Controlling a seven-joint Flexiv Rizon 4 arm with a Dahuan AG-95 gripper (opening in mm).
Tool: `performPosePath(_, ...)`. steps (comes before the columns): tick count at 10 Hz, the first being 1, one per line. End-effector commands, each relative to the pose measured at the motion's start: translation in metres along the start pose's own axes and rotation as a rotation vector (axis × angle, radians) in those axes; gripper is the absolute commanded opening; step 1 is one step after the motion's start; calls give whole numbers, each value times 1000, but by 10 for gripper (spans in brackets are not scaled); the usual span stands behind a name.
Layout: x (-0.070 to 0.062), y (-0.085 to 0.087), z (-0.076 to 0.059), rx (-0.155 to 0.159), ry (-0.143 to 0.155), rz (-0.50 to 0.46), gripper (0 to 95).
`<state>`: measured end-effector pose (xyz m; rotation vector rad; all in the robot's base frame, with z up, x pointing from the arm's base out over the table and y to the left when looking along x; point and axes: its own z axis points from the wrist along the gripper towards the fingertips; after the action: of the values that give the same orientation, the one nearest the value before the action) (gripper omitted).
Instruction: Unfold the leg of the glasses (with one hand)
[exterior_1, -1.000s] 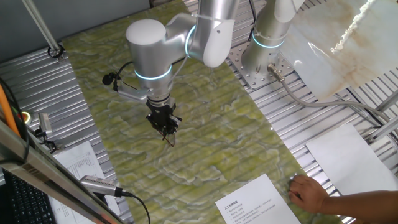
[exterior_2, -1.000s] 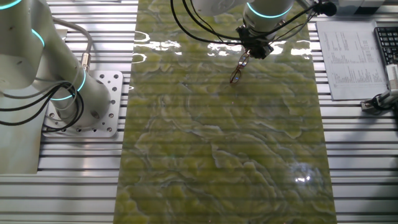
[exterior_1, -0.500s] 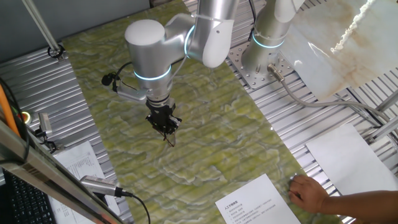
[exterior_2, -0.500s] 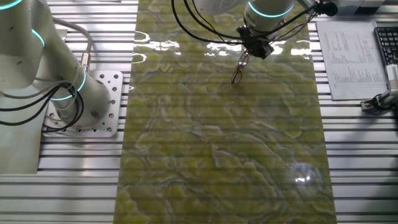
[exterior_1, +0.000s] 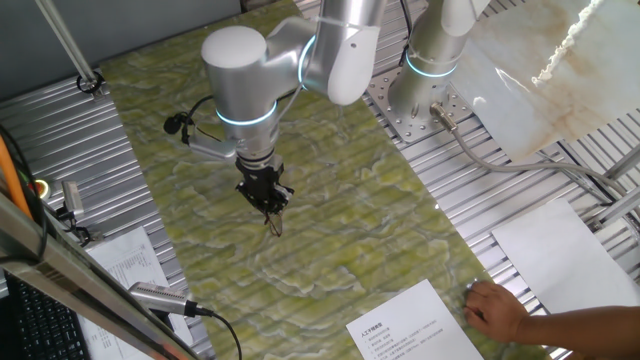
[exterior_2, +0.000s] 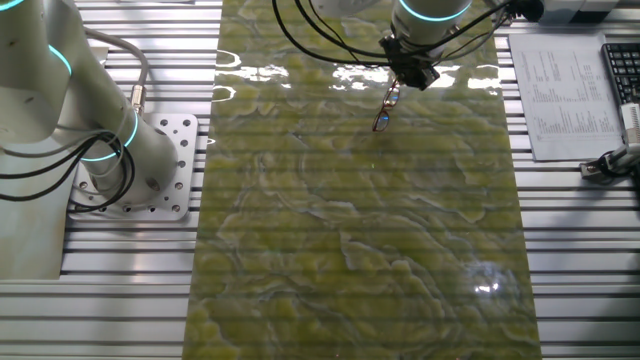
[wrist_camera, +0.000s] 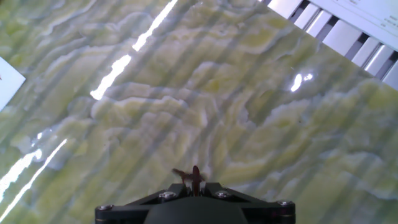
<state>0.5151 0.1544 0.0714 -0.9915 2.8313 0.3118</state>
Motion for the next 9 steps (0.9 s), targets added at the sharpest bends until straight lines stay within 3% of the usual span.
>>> performPosePath(1,2,1,-4,-12,-19,1,0)
performPosePath(9,17,0,-31,-32,-11,-20,0)
